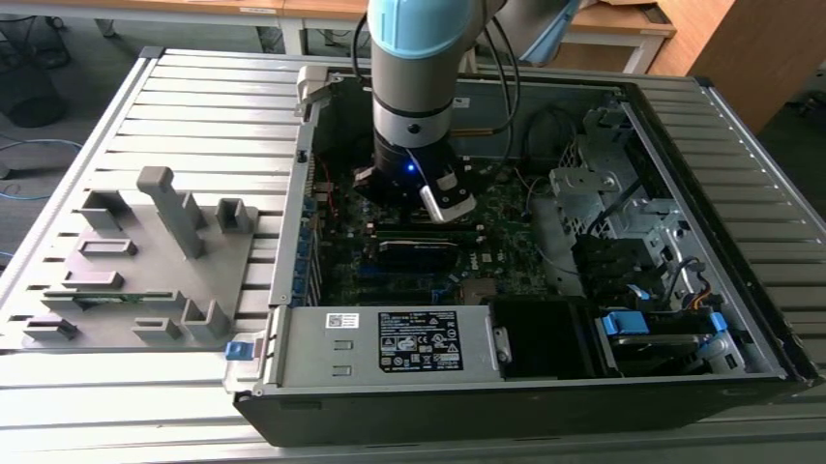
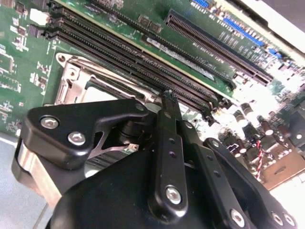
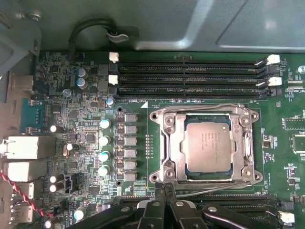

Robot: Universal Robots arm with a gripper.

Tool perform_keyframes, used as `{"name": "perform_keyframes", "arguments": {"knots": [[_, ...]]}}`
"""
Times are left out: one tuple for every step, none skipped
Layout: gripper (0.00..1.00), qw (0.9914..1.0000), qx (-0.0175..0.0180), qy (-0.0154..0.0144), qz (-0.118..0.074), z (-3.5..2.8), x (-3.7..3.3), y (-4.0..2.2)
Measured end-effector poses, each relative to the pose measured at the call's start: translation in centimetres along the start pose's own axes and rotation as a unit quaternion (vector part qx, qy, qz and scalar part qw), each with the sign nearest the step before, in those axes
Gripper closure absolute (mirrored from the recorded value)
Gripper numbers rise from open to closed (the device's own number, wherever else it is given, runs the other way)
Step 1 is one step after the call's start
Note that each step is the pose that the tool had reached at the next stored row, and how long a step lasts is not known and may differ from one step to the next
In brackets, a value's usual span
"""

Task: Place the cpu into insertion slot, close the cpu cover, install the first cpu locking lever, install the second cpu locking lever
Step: 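Install the second cpu locking lever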

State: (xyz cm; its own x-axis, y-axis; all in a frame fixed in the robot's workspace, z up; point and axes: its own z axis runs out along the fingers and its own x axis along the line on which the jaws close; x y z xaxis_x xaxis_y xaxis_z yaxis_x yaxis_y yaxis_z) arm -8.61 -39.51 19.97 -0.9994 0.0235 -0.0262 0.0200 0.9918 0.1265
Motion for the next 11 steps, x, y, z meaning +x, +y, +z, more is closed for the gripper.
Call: {"name": "perform_keyframes", "arguments": {"knots": [[0.89, 0.99999, -0.0034, 0.0, 0.0, 0.01, 0.02, -0.01], [0.89, 0.99997, -0.0073, 0.0001, 0.0, 0.02, 0.03, -0.01], [0.89, 0.99995, -0.0101, 0.0001, 0.0, 0.03, 0.04, -0.02], [0.89, 0.99993, -0.0115, 0.0002, 0.0, 0.04, 0.05, -0.03], [0.89, 0.99993, -0.012, 0.0002, 0.0, 0.05, 0.05, -0.06], [0.89, 0.99992, -0.0123, 0.0001, 0.0, 0.08, 0.05, -0.09], [0.89, 0.99992, -0.0127, 0.0001, 0.0, 0.11, 0.05, -0.12], [0.89, 0.99991, -0.0131, 0.0001, 0.0, 0.14, 0.07, -0.15], [0.89, 0.9999, -0.0142, 0.0001, 0.0, 0.17, 0.1, -0.18], [0.89, 0.99988, -0.0157, 0.0002, 0.0, 0.19, 0.12, -0.2], [0.89, 0.99984, -0.0179, 0.0002, 0.0, 0.21, 0.15, -0.21]]}}
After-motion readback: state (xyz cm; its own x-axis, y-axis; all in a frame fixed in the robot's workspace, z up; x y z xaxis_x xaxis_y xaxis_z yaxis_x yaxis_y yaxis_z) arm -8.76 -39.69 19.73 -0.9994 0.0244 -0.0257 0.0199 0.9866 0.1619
